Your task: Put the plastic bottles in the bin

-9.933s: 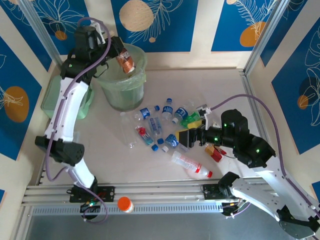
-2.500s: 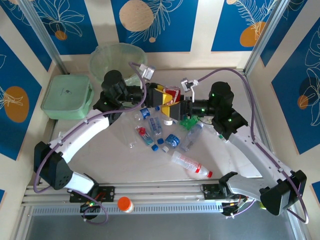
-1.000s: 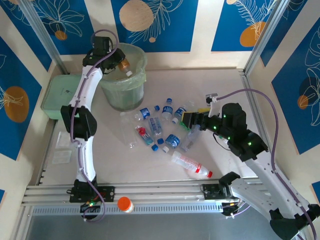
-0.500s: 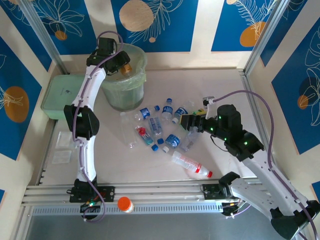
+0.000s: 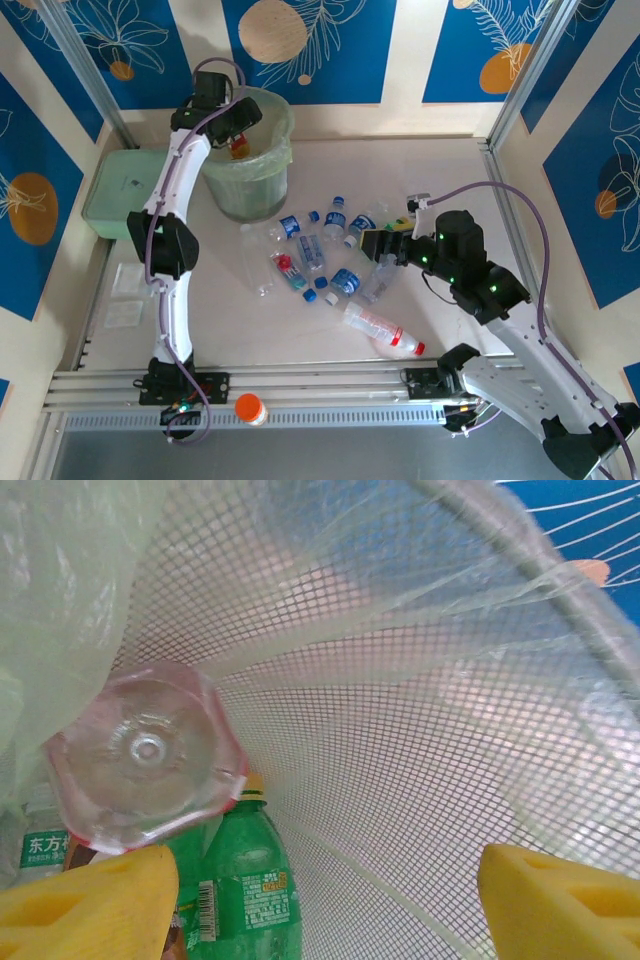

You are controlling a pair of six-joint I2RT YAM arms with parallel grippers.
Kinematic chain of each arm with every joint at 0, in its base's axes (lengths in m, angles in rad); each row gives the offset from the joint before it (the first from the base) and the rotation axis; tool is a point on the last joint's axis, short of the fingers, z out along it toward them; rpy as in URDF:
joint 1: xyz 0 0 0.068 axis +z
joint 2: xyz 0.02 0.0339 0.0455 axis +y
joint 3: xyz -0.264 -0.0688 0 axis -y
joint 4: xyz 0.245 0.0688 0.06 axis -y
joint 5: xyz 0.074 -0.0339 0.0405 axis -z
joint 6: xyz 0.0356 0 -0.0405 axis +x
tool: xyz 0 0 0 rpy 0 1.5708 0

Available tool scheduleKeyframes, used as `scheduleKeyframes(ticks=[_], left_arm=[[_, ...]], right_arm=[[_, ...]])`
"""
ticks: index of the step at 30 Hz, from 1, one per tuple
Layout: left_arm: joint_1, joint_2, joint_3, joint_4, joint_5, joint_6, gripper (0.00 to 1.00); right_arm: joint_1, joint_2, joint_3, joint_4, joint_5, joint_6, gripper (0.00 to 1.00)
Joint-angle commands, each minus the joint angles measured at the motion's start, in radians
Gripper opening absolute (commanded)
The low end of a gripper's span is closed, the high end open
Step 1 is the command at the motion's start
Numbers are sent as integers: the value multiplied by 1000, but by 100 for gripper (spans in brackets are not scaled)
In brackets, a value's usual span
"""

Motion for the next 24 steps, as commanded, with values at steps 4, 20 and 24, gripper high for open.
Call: scheduleKeyframes(ticks=[4,20,24], left_arm=[[-5,-84,52,-38,-18,54,78],[-228,-841,-748,17,-169,73,92],[-228,-970,-966,-12,-135,-19,99]], right_arm=[[-12,-38,32,-18,19,25,99],[18,207,265,-417,106,-16,88],[36,243,266,-478,209,37,87]])
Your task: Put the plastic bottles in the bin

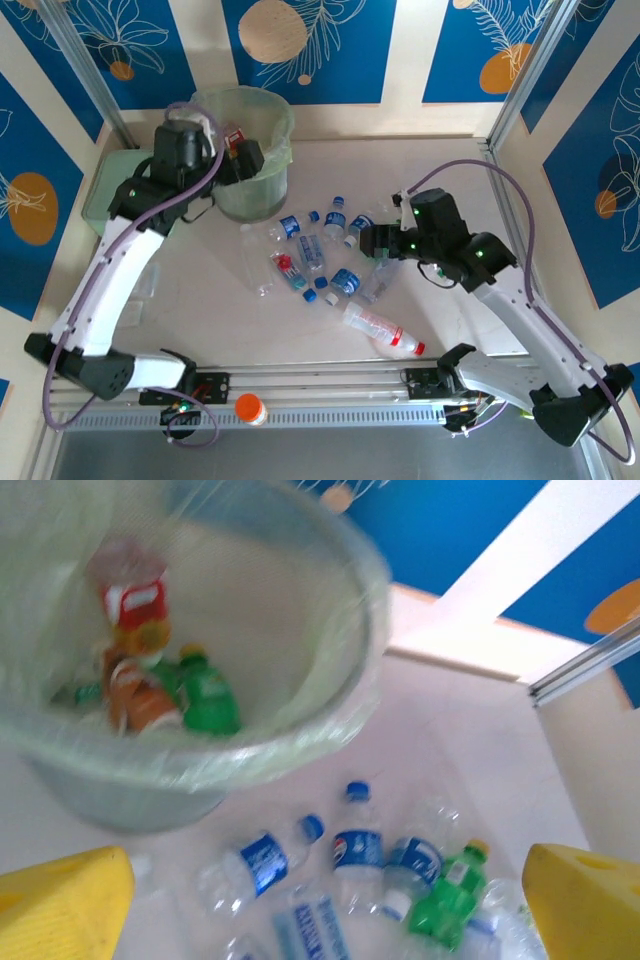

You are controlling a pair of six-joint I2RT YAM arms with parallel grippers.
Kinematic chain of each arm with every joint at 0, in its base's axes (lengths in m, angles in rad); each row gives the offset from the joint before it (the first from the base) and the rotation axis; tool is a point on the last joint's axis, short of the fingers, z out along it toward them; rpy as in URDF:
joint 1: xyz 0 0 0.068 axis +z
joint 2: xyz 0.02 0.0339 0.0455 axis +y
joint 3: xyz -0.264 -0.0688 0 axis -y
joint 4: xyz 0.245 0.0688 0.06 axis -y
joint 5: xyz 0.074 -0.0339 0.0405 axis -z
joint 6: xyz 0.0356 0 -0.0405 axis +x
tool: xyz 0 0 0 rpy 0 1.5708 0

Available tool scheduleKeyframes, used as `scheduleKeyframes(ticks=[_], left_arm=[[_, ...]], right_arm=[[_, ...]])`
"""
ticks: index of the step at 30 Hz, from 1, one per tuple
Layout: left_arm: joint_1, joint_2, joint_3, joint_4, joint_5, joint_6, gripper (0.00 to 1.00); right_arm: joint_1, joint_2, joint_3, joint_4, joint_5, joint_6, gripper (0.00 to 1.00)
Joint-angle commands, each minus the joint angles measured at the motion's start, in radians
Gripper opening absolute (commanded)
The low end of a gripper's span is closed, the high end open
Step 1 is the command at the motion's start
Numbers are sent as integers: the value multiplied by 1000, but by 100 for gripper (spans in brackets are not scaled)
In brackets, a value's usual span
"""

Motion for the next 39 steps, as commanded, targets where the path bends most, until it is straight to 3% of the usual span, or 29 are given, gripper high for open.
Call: scheduleKeyframes(ticks=[1,5,8,14,16,25,39], left_arm=[[5,-36,-153,-60,-17,-82,99],[4,-48,-272,-166,-40,-158,99],[5,-14,-349,-186,-5,-200,99],[4,52,-437,-83,13,-171,99],[4,82,-465,-12,64,-142,100],[4,279,-486,64,96,-201,97],[5,443,-414,10,0,-222,91]], right_arm=[[2,22,30,-126,113,58,88],[-5,84,25,-200,182,182,96],[-7,93,-12,-194,173,246,96],[-4,37,-105,-85,85,280,94],[-5,27,-116,-72,82,277,94],[-44,-38,-158,-50,112,261,94],[-208,-97,-217,5,-13,216,94]])
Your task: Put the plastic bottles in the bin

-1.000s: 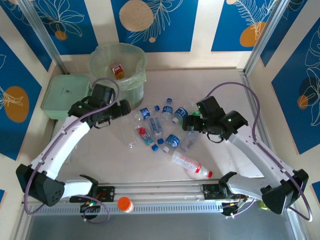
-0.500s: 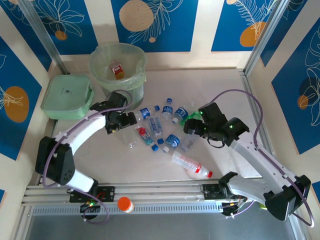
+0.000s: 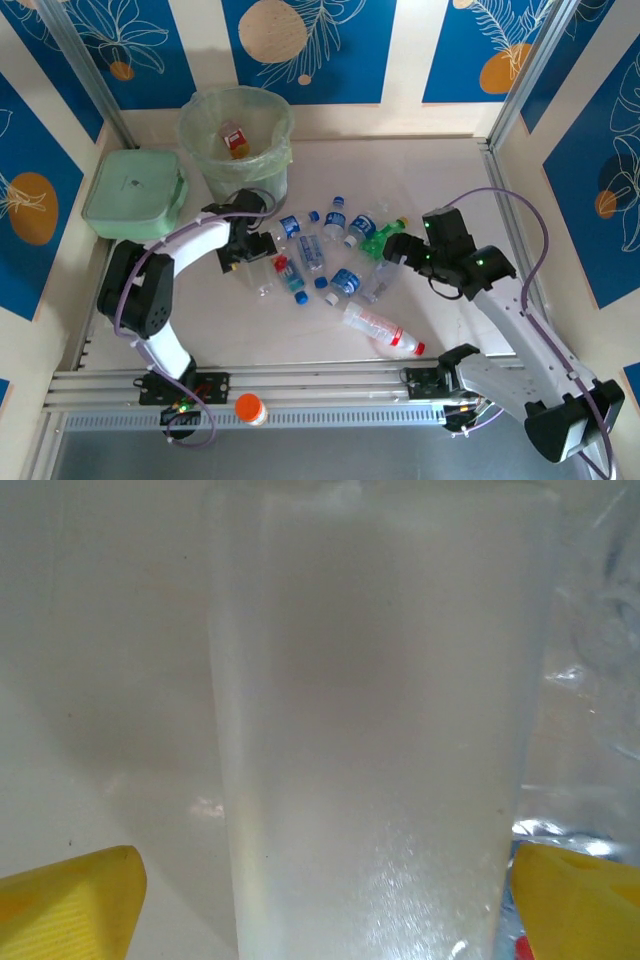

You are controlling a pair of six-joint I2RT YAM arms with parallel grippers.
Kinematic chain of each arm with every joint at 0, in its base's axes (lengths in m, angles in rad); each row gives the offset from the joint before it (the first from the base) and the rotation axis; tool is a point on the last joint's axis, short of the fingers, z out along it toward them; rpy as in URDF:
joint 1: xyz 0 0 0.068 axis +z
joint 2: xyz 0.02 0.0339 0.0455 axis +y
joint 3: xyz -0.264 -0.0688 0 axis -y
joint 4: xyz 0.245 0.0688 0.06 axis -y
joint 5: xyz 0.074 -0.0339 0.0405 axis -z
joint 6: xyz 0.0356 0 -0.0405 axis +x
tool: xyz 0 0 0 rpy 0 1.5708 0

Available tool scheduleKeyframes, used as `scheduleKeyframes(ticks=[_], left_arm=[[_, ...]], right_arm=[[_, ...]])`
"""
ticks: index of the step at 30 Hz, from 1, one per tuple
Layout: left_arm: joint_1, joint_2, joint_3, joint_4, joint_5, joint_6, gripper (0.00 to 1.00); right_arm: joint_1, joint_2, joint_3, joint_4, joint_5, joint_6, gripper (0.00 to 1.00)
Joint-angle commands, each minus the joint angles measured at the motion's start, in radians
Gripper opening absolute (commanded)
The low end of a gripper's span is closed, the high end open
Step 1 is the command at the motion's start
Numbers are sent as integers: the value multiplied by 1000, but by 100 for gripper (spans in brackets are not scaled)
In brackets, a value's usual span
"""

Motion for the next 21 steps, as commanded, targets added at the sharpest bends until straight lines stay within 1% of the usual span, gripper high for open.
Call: scheduleKeyframes(ticks=[1,9,14,16,21], left_arm=[[6,25,27,-31,-43,-15,89],[12,50,30,-19,-40,-9,72],[16,54,30,-25,-36,-5,59],[15,40,24,-30,-35,-1,56],[16,-35,-9,-57,-31,3,54]], right_arm=[[-25,-12,-15,26,-60,-24,94],[-37,5,-27,56,-101,-24,94],[-37,4,-27,69,-139,-26,94],[-37,0,-25,68,-143,-25,93],[-34,-33,-30,72,-171,-30,93]])
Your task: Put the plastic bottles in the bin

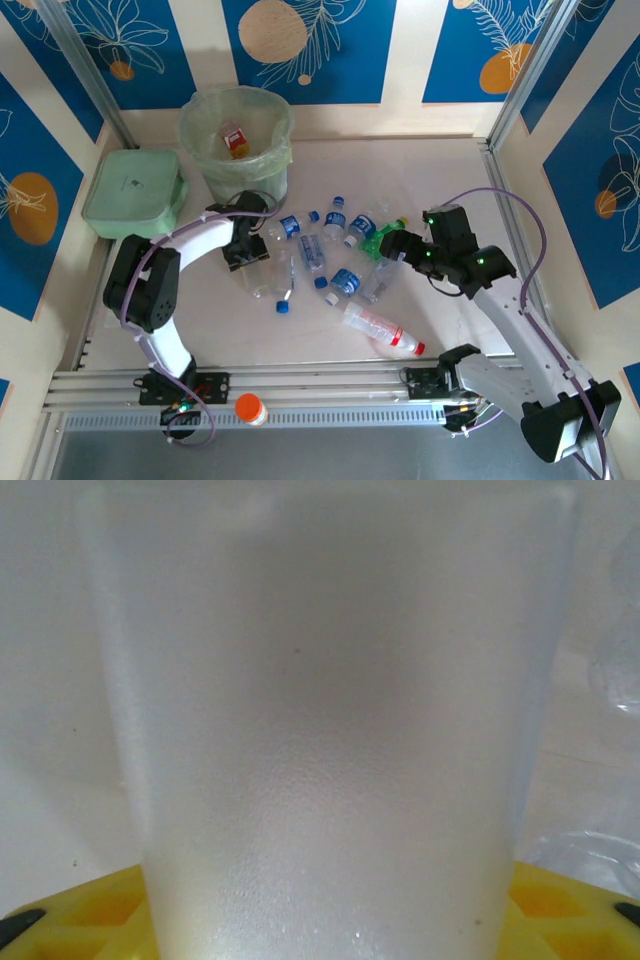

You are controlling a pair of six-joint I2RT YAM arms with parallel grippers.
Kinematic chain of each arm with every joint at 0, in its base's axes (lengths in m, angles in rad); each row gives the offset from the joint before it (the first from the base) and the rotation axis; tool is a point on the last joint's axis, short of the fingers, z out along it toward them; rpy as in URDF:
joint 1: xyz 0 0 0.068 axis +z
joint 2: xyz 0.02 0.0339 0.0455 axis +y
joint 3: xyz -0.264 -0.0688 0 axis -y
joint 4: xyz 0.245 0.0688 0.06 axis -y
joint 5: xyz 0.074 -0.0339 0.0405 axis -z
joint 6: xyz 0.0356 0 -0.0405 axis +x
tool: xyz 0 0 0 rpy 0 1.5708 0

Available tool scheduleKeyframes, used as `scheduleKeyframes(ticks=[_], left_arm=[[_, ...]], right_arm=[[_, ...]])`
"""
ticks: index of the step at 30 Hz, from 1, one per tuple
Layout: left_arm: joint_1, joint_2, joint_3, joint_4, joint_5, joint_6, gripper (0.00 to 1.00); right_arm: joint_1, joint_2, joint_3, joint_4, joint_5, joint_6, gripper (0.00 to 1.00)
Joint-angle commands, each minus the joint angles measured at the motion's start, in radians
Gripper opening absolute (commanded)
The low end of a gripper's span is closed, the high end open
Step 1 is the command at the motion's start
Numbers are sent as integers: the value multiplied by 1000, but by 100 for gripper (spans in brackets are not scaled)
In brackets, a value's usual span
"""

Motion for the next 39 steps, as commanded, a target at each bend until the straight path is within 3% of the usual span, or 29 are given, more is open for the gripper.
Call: scheduleKeyframes(ticks=[1,7,13,18,20,29,39], left_arm=[[9,-87,-20,-61,-8,9,54],[8,-293,-64,-92,17,50,53],[0,-532,-88,-1,217,272,49],[-6,-657,-66,80,369,388,49],[-9,-656,-21,66,379,431,44],[2,-562,244,86,381,523,44],[121,-283,584,188,364,329,41]], right_arm=[[1,-43,-18,11,-47,-14,94],[10,-138,-47,64,-107,-39,93],[39,-197,-64,151,-244,-89,91],[94,-229,-45,163,-205,-119,91],[105,-235,-41,167,-196,-129,91],[124,-232,-37,200,-189,-162,91],[124,-203,3,222,-163,-204,91]])
